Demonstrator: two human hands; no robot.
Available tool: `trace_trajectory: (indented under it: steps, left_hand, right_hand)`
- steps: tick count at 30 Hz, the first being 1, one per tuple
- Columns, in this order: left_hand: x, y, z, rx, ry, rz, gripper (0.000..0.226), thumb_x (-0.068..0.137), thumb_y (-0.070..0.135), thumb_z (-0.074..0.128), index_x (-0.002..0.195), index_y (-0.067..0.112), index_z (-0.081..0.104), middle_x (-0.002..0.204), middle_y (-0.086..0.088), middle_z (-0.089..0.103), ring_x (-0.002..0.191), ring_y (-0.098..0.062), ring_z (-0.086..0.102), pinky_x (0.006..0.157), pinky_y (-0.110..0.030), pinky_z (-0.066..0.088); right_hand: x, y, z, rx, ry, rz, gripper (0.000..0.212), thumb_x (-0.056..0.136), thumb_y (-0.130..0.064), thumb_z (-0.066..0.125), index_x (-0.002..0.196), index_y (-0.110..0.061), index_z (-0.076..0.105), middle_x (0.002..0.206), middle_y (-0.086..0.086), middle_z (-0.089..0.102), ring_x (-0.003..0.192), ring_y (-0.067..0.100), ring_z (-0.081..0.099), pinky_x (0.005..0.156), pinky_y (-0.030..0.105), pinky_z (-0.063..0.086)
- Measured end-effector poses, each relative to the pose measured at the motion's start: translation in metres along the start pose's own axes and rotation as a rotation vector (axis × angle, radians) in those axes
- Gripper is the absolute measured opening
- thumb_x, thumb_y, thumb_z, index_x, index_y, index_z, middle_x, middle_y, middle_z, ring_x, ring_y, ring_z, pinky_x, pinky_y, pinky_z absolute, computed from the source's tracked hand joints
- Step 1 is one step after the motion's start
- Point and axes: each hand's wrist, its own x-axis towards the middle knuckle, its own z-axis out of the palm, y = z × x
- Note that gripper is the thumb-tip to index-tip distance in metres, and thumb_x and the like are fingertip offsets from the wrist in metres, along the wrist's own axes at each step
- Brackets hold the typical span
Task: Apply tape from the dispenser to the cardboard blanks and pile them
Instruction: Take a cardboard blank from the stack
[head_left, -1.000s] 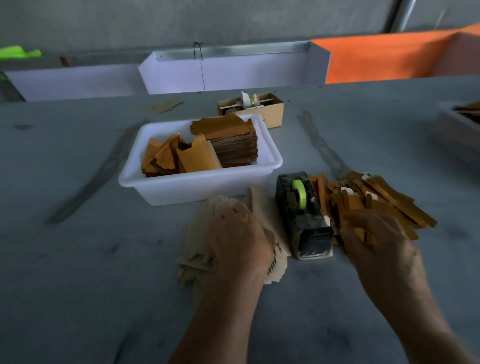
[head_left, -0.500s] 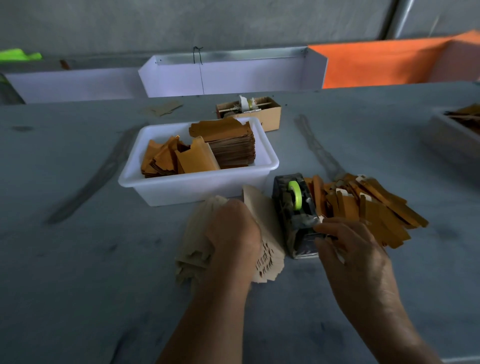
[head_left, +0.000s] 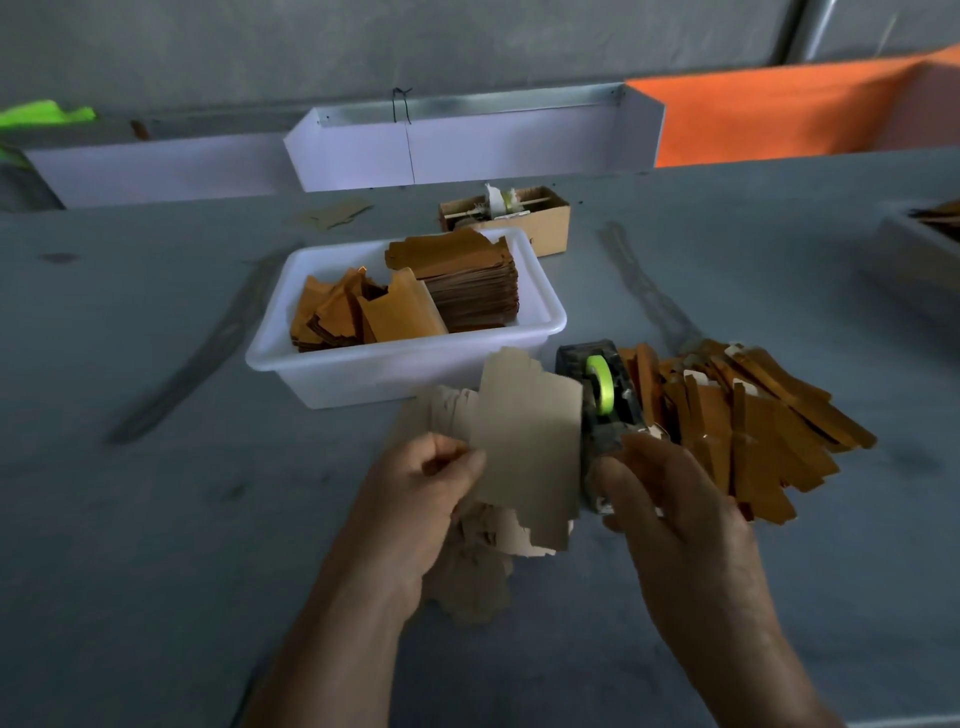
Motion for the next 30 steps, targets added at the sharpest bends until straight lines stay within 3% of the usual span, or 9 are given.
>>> trace_trajectory:
  steps: [2, 5, 8, 10, 14, 17, 22, 25, 30]
  left_hand:
    - [-0.004, -0.003, 0.001, -0.11, -0.089, -0.053, 0.024, 0.086, 0.017, 0.067, 0.062, 0.02, 0.068, 0.06, 0.0, 0.054, 0.055, -0.011, 0.044, 0.059, -0.027, 0.035]
    - [-0.01, 0.0, 0.004, -0.123, -0.205, -0.072, 0.013, 0.074, 0.026, 0.077, 0.065, 0.021, 0.069, 0.064, -0.001, 0.059, 0.06, -0.014, 0.049, 0.066, -0.036, 0.039]
    - [-0.014, 0.006, 0.011, -0.184, -0.274, -0.131, 0.041, 0.056, 0.034, 0.087, 0.09, 0.016, 0.071, 0.086, -0.004, 0.074, 0.082, -0.024, 0.068, 0.081, -0.044, 0.05]
    - [-0.015, 0.009, 0.017, -0.179, -0.218, -0.125, 0.047, 0.06, 0.032, 0.087, 0.101, 0.019, 0.069, 0.093, -0.003, 0.075, 0.092, -0.024, 0.069, 0.087, -0.045, 0.052]
    - [-0.015, 0.012, 0.026, -0.084, -0.121, -0.07, 0.031, 0.073, 0.027, 0.08, 0.1, 0.022, 0.067, 0.088, 0.004, 0.075, 0.086, -0.015, 0.07, 0.08, -0.04, 0.056]
    - [-0.016, 0.009, 0.028, -0.091, -0.115, -0.076, 0.028, 0.075, 0.028, 0.078, 0.101, 0.023, 0.067, 0.088, 0.006, 0.075, 0.084, -0.012, 0.07, 0.077, -0.037, 0.056]
    - [-0.02, 0.004, 0.038, -0.124, -0.07, -0.068, 0.02, 0.084, 0.022, 0.071, 0.103, 0.025, 0.064, 0.091, 0.005, 0.073, 0.083, -0.011, 0.068, 0.06, -0.016, 0.051]
    - [-0.02, 0.003, 0.04, -0.068, -0.024, -0.022, 0.014, 0.081, 0.02, 0.073, 0.093, 0.025, 0.067, 0.08, 0.007, 0.073, 0.072, -0.008, 0.069, 0.057, -0.018, 0.051]
    - [-0.023, 0.005, 0.043, -0.086, -0.09, 0.007, 0.011, 0.085, 0.012, 0.065, 0.088, 0.022, 0.07, 0.078, -0.004, 0.073, 0.07, -0.02, 0.07, 0.056, -0.029, 0.057]
  right_hand:
    - [0.0, -0.002, 0.004, 0.151, -0.118, 0.155, 0.026, 0.077, -0.049, 0.056, 0.096, -0.031, 0.06, 0.082, -0.012, 0.068, 0.081, 0.007, 0.066, 0.073, 0.031, 0.056]
    - [0.002, -0.001, 0.006, 0.353, -0.167, 0.32, 0.011, 0.082, -0.028, 0.064, 0.092, -0.023, 0.064, 0.079, -0.013, 0.07, 0.078, 0.004, 0.066, 0.067, 0.027, 0.054]
    - [0.001, 0.001, 0.005, 0.431, -0.222, 0.359, 0.011, 0.082, -0.014, 0.065, 0.091, -0.019, 0.067, 0.083, -0.005, 0.073, 0.08, 0.011, 0.068, 0.068, 0.026, 0.056]
    - [-0.001, 0.002, 0.005, 0.444, -0.27, 0.342, 0.009, 0.084, -0.013, 0.063, 0.084, -0.017, 0.071, 0.081, -0.003, 0.072, 0.079, 0.012, 0.067, 0.068, 0.028, 0.056]
    - [-0.002, 0.005, 0.003, 0.385, -0.281, 0.31, 0.018, 0.087, -0.019, 0.058, 0.076, -0.019, 0.072, 0.075, -0.005, 0.067, 0.081, 0.02, 0.062, 0.074, 0.039, 0.056]
    - [-0.001, 0.008, 0.0, 0.199, -0.246, 0.204, 0.015, 0.086, -0.02, 0.061, 0.073, -0.018, 0.069, 0.071, -0.003, 0.064, 0.074, 0.017, 0.061, 0.065, 0.032, 0.054]
    - [-0.004, 0.002, -0.003, -0.136, -0.078, -0.038, 0.012, 0.08, -0.026, 0.068, 0.081, -0.032, 0.058, 0.07, -0.013, 0.063, 0.068, -0.002, 0.06, 0.054, 0.009, 0.045]
    - [-0.009, -0.001, 0.001, -0.142, -0.047, -0.107, 0.018, 0.076, -0.031, 0.067, 0.079, -0.033, 0.05, 0.066, -0.013, 0.058, 0.074, -0.012, 0.056, 0.057, 0.004, 0.044]
    - [-0.015, -0.008, 0.005, 0.036, -0.191, -0.109, 0.024, 0.074, -0.054, 0.051, 0.088, -0.034, 0.048, 0.076, -0.011, 0.065, 0.067, -0.001, 0.063, 0.053, 0.012, 0.049]
